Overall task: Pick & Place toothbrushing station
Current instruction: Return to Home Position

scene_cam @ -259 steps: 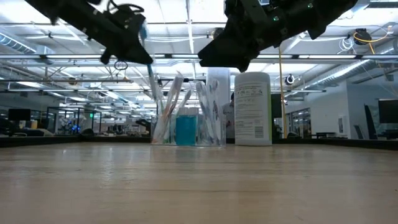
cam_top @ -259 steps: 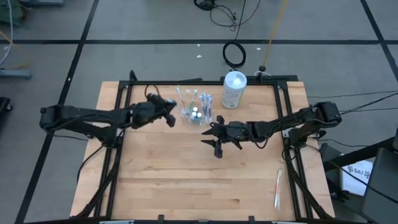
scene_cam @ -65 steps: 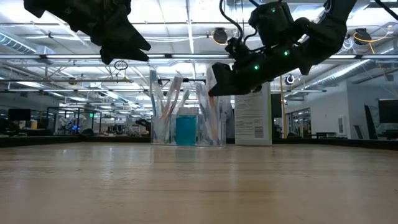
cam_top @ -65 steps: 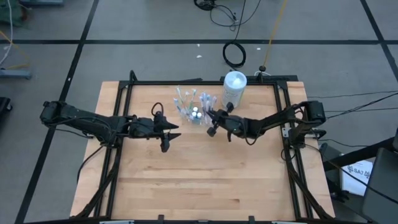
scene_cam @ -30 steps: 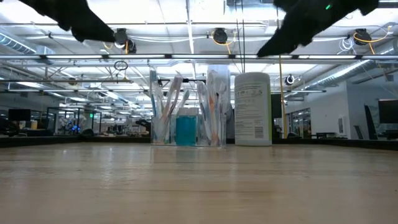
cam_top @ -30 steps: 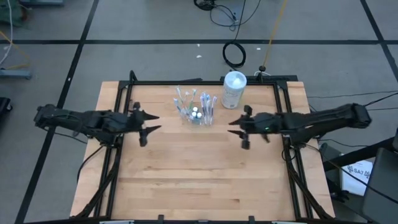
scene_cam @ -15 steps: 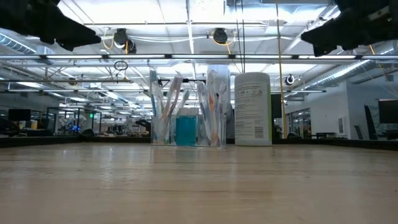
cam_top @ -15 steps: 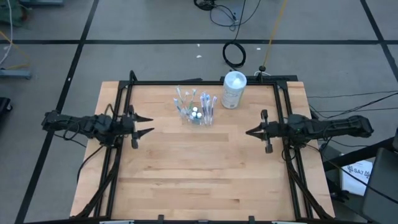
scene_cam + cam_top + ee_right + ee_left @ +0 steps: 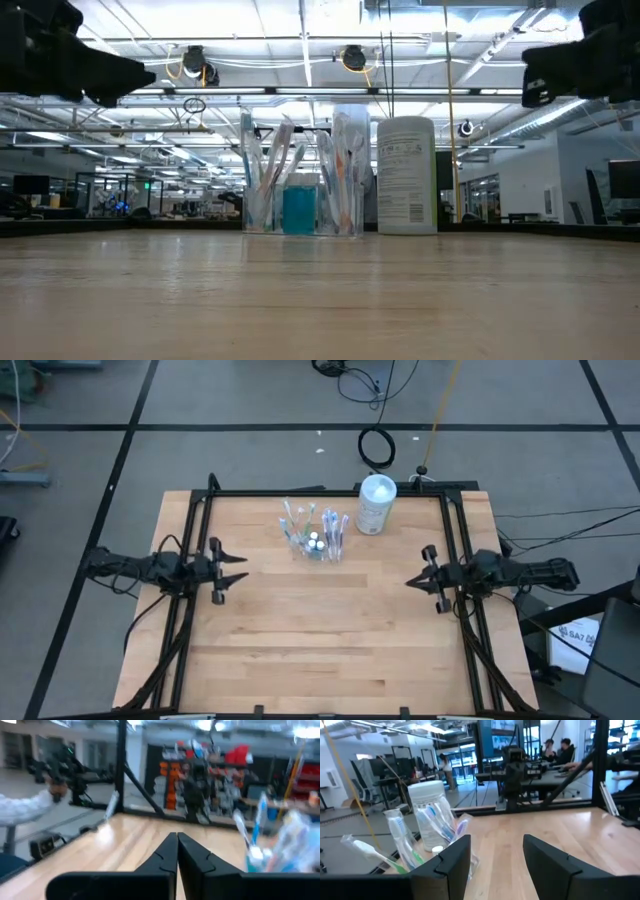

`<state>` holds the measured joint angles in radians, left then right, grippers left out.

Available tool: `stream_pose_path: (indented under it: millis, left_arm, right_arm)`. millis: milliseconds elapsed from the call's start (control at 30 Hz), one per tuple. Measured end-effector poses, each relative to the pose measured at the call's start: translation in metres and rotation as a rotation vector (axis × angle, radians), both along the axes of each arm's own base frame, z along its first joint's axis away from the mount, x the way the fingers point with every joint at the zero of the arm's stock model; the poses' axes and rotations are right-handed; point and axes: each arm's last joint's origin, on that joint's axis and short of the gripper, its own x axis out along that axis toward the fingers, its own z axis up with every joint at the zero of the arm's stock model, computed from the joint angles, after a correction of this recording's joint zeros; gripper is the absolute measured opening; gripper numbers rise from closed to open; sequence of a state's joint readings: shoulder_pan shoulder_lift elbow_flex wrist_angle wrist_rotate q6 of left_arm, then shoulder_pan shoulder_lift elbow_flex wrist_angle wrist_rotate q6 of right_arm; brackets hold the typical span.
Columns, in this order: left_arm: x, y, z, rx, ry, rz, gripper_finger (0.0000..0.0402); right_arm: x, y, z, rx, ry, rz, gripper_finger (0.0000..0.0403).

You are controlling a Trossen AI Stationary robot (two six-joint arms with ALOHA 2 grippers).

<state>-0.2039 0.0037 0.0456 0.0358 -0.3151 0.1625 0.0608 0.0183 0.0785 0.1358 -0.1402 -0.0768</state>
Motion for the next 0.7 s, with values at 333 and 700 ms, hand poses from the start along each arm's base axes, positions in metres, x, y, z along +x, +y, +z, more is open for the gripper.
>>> stream_pose_path:
  millis: [333,700]
  left_arm:
    - [0.0023,-0.0016,-0.0079,0.027,0.007,-0.038,0.0188]
    - [0.0023,-0.0025,-0.0079,-0.054,0.003,-0.076,0.0189]
  right_arm:
    - [-0.0005,0.0012,-0.0055,-0.024,0.042,0.040,0.0002]
    - [0.0001,0.0013,-0.0065,-0.096,0.036,0.035,0.0004]
